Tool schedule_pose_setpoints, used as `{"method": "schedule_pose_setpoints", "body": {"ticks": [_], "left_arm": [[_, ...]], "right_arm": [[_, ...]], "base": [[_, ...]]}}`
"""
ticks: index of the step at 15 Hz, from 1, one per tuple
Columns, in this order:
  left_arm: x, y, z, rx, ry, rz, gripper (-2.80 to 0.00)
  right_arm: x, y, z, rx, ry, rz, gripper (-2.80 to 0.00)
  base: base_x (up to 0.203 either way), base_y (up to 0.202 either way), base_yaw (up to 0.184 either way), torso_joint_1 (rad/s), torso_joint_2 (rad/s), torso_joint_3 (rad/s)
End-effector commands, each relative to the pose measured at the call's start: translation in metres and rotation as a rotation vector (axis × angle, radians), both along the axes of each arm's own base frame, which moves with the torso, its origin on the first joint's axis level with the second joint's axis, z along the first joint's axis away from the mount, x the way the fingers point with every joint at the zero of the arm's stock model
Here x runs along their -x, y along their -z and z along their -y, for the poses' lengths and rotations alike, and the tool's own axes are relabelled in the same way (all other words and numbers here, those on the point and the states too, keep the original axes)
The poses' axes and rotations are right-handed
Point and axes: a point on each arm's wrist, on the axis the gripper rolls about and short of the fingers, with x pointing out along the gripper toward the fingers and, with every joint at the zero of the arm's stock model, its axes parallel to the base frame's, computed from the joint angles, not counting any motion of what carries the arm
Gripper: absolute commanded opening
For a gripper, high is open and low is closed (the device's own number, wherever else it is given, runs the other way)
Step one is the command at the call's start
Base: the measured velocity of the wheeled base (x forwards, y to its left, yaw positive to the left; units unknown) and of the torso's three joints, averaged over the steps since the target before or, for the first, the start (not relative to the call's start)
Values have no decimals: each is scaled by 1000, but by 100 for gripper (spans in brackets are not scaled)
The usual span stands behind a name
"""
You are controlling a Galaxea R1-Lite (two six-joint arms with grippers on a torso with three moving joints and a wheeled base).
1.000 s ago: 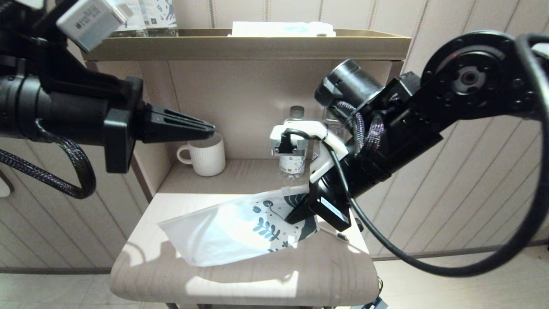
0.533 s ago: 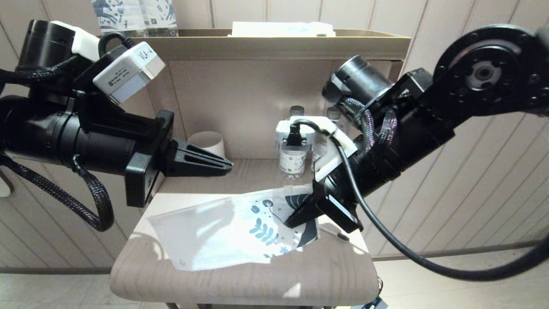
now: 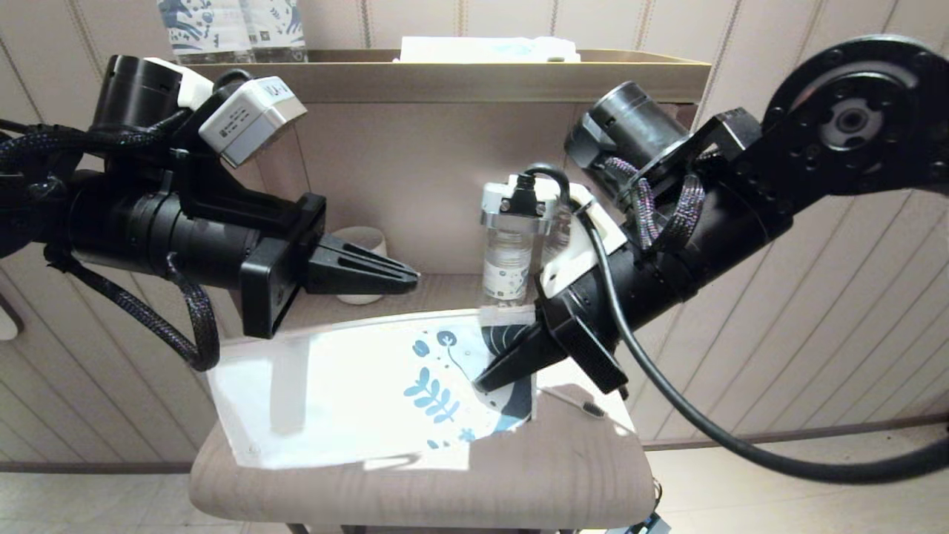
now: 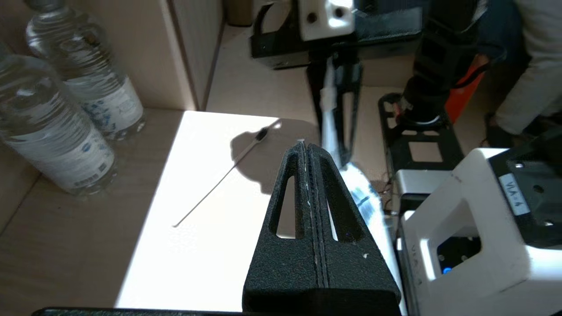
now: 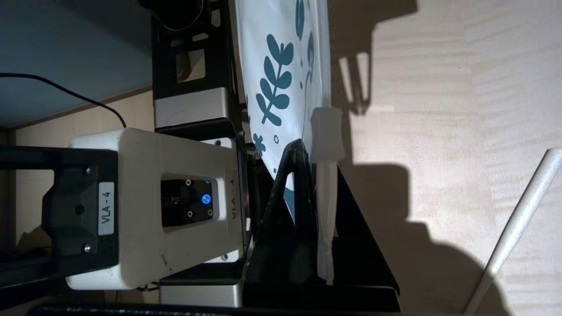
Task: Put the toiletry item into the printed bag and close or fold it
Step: Open the storage bag
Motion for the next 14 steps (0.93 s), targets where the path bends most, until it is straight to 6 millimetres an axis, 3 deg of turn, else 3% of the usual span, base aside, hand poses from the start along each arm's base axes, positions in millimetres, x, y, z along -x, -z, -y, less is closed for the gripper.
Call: {"method": "schedule_pose_setpoints", "body": {"ticks": [1,2,3,8,14], "left_arm": [[0,-1,0,7,11,-3,-280],[0,-1,0,8,11,-3,-280],[0,-2,0,10,12,0,0],[1,-5,-1,45,59,-57,0],[-32,20,8,15,28,-144,0]], "right_arm": [[-5,7,-5,7,-5,-15,-280],[-6,8,-7,8,-6,-16,-280],[-7,9,-7,9,-6,-18,-280],[-8,8,-12,-17,-12,0,-280],[-5,-1,-11,-69,-7,3,-280]], "base": [[0,0,0,0,0,0],[0,0,0,0,0,0],[0,0,0,0,0,0],[0,0,0,0,0,0],[0,0,0,0,0,0]]}}
